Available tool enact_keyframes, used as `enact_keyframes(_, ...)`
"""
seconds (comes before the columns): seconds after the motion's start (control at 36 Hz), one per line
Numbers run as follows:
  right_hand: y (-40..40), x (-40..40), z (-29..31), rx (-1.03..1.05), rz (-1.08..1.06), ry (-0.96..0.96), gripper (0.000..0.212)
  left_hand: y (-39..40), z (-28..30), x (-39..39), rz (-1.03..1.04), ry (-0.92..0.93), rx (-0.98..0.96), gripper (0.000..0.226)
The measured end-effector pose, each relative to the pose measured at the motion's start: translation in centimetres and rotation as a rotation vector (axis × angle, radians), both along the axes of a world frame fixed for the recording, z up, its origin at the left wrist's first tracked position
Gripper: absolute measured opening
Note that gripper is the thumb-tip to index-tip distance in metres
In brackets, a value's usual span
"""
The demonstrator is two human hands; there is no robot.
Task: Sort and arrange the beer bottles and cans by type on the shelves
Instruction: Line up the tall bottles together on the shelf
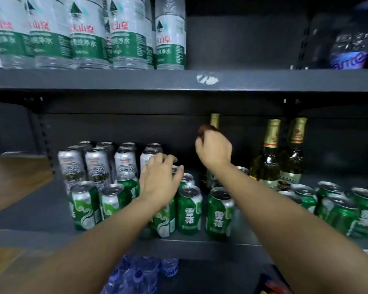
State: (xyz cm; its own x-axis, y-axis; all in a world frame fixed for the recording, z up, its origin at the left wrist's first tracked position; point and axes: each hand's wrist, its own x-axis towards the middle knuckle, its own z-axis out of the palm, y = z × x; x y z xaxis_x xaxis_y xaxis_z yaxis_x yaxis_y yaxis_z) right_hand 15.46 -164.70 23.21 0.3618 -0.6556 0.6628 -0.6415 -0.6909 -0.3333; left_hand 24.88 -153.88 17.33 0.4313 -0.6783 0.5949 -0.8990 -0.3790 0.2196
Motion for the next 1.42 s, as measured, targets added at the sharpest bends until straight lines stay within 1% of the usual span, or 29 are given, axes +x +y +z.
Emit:
enact_keyframes(0.14,-2.8,-4.5,-0.6,0.121,-0.042,-0.09,0.027,-3.7,1.6,-1.5,-0.025,0.071,0.035,0.039)
enact_keyframes(0.22,-4.0,-5.0,-1.9,0.252,0.0,-0.102,0.038,-5.4,1.8,-2.4,-0.021,0.076,0.148,0.044)
enact_keyframes(0.33,-5.4,-4.5,-3.1,0.399,0.003,-0.041,0.053,-7.0,1.5,-2.7,-0.013,0.063,0.266,0.05)
enact_keyframes(0.5,-7.8,-2.9,-3.0,0.474,-0.032,0.074,0.06,-8.3,1.3,-2.0,-0.016,0.075,0.363,0.055)
enact_keyframes(0.58,-9.1,-1.7,-2.8,0.518,-0.037,0.114,0.074,-9.2,1.5,-1.1,-0.041,0.097,0.36,0.057)
enact_keyframes(0.67,-10.2,-0.3,-3.0,0.602,-0.035,0.096,0.099,-10.2,1.3,-0.1,-0.076,0.124,0.37,0.06)
enact_keyframes(0.72,-11.1,0.6,-3.4,0.652,-0.026,0.113,0.104,-10.9,1.0,0.4,-0.101,0.151,0.377,0.061)
enact_keyframes(0.81,-11.5,1.5,-3.7,0.707,-0.017,0.169,0.092,-12.1,0.7,1.0,-0.129,0.201,0.371,0.063)
enact_keyframes(0.86,-11.3,1.8,-3.8,0.71,-0.052,0.207,0.085,-12.9,0.4,1.2,-0.153,0.26,0.364,0.065)
enact_keyframes(0.94,-11.5,2.5,-4.0,0.659,-0.086,0.166,0.078,-13.8,0.2,1.4,-0.182,0.344,0.333,0.073)
enact_keyframes(1.0,-11.8,3.3,-4.2,0.623,-0.113,0.104,0.075,-14.4,-0.1,1.6,-0.193,0.4,0.299,0.077)
enact_keyframes(1.11,-12.1,4.1,-4.4,0.634,-0.119,0.013,0.07,-15.3,-0.7,2.0,-0.221,0.508,0.245,0.081)
enact_keyframes(1.31,-10.2,3.2,-3.9,0.582,-0.112,-0.063,0.073,-15.4,-0.7,2.5,-0.266,0.626,0.195,0.081)
enact_keyframes(1.42,-7.7,1.8,-3.8,0.506,-0.107,-0.123,0.075,-14.6,0.7,1.8,-0.306,0.61,0.136,0.073)
